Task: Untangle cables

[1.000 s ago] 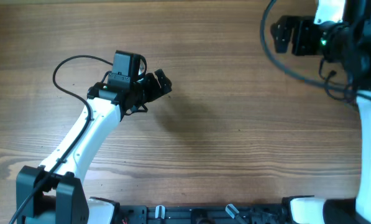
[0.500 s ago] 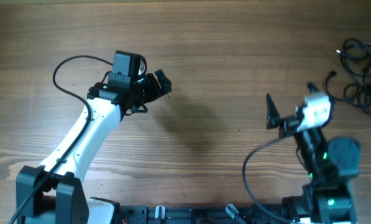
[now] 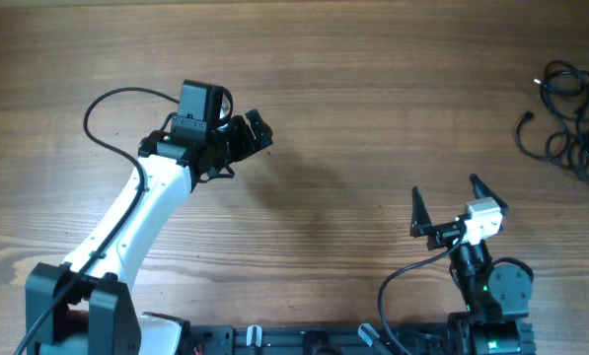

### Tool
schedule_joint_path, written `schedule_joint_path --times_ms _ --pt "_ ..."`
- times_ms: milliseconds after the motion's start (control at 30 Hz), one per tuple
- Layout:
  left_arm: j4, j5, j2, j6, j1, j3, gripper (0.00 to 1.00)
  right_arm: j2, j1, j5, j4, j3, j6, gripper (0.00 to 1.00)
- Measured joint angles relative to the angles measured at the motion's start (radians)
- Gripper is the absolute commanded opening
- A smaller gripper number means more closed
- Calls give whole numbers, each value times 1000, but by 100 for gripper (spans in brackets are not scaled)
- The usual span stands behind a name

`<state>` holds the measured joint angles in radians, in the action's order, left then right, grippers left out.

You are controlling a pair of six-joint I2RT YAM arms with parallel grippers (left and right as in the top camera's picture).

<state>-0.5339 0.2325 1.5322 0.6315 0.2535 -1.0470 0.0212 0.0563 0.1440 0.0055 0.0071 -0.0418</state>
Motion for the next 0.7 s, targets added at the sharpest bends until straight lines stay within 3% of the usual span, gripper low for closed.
schedule_joint_path --times_ms 533,700 --pt "-3 0 0 0 0 0 100 -1 0 0 0 0 49 100" --pt "-8 -68 0 0 0 0 100 -1 0 0 0 0 49 100"
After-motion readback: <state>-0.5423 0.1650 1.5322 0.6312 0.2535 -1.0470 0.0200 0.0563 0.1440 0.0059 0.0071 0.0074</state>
